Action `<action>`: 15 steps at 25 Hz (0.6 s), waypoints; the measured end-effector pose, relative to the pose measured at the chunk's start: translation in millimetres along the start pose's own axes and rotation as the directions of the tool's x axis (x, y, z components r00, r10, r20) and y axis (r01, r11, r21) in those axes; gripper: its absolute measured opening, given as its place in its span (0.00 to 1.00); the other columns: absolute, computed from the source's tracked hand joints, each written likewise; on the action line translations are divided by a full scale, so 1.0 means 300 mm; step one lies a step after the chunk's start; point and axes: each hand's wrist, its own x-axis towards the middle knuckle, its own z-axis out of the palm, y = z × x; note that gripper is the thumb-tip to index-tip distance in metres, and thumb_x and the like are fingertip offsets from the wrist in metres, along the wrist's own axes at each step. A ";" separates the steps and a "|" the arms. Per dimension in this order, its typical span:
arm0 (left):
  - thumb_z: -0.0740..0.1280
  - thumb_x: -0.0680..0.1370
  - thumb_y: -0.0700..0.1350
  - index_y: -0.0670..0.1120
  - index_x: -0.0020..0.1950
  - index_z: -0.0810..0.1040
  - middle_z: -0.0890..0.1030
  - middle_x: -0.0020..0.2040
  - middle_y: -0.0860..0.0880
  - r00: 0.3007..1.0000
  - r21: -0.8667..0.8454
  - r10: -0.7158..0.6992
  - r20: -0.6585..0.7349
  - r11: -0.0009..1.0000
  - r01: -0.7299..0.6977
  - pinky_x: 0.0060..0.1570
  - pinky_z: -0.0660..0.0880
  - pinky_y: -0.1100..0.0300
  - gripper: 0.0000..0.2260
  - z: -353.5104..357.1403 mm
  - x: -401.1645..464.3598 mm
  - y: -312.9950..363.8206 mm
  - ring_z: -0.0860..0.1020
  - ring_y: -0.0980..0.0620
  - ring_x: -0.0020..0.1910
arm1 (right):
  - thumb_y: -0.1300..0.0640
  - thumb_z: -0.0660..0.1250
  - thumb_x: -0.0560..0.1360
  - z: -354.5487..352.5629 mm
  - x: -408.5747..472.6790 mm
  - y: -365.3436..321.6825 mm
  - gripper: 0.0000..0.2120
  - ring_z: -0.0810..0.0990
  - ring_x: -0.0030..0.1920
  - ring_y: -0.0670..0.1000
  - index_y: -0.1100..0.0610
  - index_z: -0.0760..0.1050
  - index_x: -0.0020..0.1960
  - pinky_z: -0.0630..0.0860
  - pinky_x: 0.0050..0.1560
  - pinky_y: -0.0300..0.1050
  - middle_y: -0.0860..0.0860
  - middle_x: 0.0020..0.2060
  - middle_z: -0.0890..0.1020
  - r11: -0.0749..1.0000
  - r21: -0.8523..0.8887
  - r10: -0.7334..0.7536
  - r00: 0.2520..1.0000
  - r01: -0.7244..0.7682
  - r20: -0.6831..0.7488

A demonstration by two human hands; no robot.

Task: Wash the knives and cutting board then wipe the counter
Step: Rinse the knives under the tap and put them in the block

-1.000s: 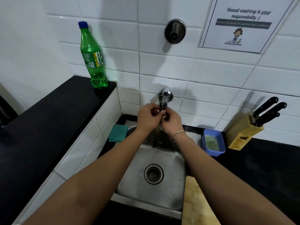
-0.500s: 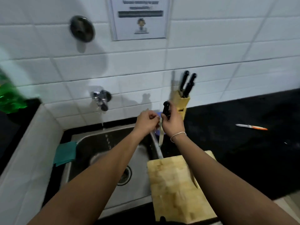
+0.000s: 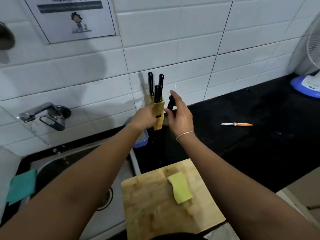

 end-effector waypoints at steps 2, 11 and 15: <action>0.59 0.72 0.47 0.55 0.77 0.65 0.81 0.58 0.42 0.998 0.053 -0.053 0.019 0.997 0.052 0.49 0.77 0.52 0.31 0.019 0.037 -0.008 0.78 0.43 0.49 | 0.58 0.67 0.78 0.017 0.033 0.027 0.26 0.78 0.52 0.46 0.45 0.64 0.73 0.80 0.53 0.49 0.47 0.59 0.79 0.998 0.045 -0.044 0.998 0.043 0.037; 0.62 0.74 0.39 0.60 0.79 0.59 0.80 0.59 0.40 0.994 0.171 -0.101 -0.030 0.980 0.105 0.44 0.74 0.56 0.35 0.043 0.149 -0.082 0.80 0.42 0.53 | 0.58 0.65 0.79 0.105 0.168 0.091 0.20 0.79 0.53 0.46 0.51 0.70 0.71 0.81 0.50 0.47 0.49 0.57 0.80 0.975 0.125 -0.179 0.982 0.186 -0.065; 0.64 0.73 0.36 0.55 0.77 0.68 0.81 0.59 0.40 0.986 0.134 -0.168 -0.010 0.977 0.168 0.32 0.70 0.64 0.33 0.034 0.193 -0.095 0.80 0.52 0.40 | 0.58 0.64 0.80 0.136 0.198 0.109 0.20 0.78 0.52 0.46 0.50 0.69 0.71 0.80 0.49 0.46 0.49 0.57 0.80 0.977 0.119 -0.170 0.983 0.177 -0.068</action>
